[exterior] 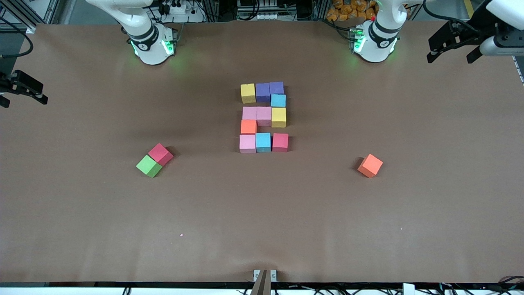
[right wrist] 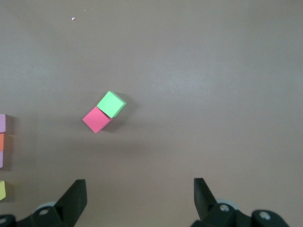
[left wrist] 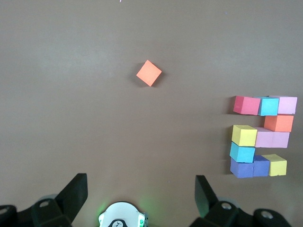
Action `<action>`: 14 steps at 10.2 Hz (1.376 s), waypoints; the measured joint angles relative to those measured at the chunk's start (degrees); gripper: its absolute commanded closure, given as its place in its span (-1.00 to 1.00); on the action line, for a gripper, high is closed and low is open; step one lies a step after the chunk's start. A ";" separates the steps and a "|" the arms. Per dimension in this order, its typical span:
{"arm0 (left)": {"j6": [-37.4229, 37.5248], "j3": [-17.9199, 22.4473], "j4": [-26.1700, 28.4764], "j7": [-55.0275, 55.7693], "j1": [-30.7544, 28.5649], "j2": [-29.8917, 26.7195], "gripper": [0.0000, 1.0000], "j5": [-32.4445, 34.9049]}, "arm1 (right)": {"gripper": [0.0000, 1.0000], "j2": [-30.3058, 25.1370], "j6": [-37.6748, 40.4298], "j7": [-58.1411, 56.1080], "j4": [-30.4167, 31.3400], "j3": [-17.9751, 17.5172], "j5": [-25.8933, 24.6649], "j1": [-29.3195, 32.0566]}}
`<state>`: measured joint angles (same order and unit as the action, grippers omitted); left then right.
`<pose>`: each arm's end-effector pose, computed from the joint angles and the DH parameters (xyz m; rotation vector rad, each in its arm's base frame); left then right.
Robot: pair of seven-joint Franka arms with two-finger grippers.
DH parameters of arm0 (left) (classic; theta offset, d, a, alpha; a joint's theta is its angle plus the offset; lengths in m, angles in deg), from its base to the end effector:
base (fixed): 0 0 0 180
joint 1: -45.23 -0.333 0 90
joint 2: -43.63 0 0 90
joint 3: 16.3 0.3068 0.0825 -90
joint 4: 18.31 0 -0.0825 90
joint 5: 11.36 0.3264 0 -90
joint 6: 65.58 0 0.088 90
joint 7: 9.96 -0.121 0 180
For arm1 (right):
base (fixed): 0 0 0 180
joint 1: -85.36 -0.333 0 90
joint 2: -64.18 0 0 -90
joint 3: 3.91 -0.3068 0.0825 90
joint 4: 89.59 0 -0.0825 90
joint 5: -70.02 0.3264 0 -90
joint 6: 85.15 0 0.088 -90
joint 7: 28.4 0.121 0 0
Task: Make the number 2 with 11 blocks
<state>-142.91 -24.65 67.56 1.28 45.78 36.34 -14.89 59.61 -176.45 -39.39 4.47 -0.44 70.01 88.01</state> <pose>0.4249 -0.0809 0.6699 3.1038 0.0456 -0.0469 0.4724 -0.0519 0.6126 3.1383 0.1336 0.0499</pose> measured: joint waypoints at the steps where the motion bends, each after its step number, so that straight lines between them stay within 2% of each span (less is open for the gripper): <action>1: -0.14 0.84 0.13 0.00 0.00 0.24 -1.00 0.49 | -1.00 0.00 -0.04 0.00 0.00 -0.02 0.00 0.00; 5: -5.97 4.58 2.32 0.08 1.21 1.32 -1.00 3.44 | -1.00 0.02 -0.13 -0.02 0.00 -0.03 0.00 0.00; 8: -9.67 5.90 5.13 0.54 2.52 1.39 -1.00 3.94 | -1.00 0.03 -0.14 -0.03 0.00 -0.04 0.00 0.00; 14: -10.65 8.34 6.40 0.58 4.16 1.39 -1.00 3.94 | -1.00 0.17 -0.17 -0.04 0.00 -0.06 0.00 0.00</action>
<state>-153.56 -16.31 73.97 1.85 49.94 37.73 -10.96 59.79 -176.61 -39.43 4.47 -0.50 70.01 88.01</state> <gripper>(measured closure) 0.000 0.000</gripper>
